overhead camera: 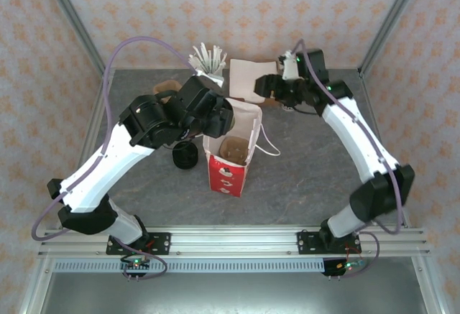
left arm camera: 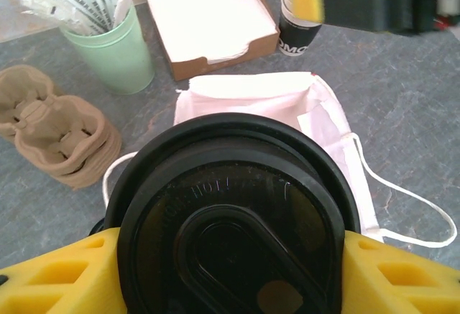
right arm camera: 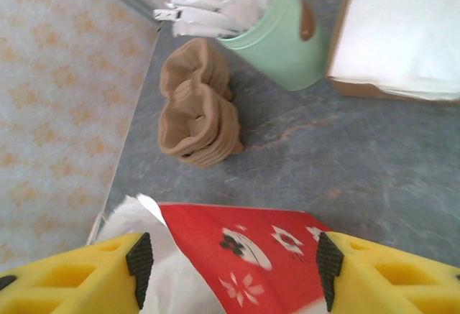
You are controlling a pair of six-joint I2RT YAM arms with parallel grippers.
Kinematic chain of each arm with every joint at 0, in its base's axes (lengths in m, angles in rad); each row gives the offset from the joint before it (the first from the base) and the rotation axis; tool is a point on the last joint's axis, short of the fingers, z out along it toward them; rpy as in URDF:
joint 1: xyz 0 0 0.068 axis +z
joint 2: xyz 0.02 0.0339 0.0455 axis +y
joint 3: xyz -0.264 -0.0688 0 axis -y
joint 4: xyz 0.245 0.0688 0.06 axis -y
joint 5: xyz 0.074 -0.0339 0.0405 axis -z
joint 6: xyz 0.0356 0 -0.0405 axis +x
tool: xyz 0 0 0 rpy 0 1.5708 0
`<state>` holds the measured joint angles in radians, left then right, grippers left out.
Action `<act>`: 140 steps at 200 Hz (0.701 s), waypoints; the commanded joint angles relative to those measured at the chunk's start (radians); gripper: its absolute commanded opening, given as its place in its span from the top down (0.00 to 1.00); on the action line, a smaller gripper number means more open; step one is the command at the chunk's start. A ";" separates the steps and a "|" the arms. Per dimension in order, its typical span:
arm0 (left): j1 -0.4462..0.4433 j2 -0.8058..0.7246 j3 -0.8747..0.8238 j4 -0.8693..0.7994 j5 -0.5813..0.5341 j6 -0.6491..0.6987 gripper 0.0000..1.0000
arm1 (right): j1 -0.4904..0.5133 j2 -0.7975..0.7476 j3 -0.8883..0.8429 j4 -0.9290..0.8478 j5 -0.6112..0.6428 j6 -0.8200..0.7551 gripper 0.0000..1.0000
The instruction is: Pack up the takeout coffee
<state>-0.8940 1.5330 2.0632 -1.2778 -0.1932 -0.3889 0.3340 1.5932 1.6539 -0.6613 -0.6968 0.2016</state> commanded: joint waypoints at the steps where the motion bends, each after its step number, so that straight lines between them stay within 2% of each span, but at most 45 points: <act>1: 0.007 0.024 0.028 0.042 0.035 0.036 0.37 | 0.002 0.103 0.120 -0.162 -0.164 -0.220 0.39; 27: 0.007 0.017 -0.002 0.071 0.037 0.009 0.38 | 0.000 0.144 0.158 -0.161 -0.231 -0.282 0.42; 48: 0.007 -0.001 -0.032 0.089 0.026 -0.013 0.38 | 0.000 0.145 0.153 -0.157 -0.202 -0.324 0.42; 83: 0.007 -0.030 -0.095 0.094 0.018 -0.053 0.39 | 0.000 0.115 0.131 -0.130 -0.268 -0.352 0.44; 140: 0.007 -0.013 -0.096 0.052 0.030 -0.059 0.39 | 0.025 0.113 0.089 -0.126 -0.236 -0.410 0.46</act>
<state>-0.8940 1.5299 1.9556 -1.2026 -0.1600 -0.4377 0.3389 1.7241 1.7527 -0.8021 -0.9211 -0.1558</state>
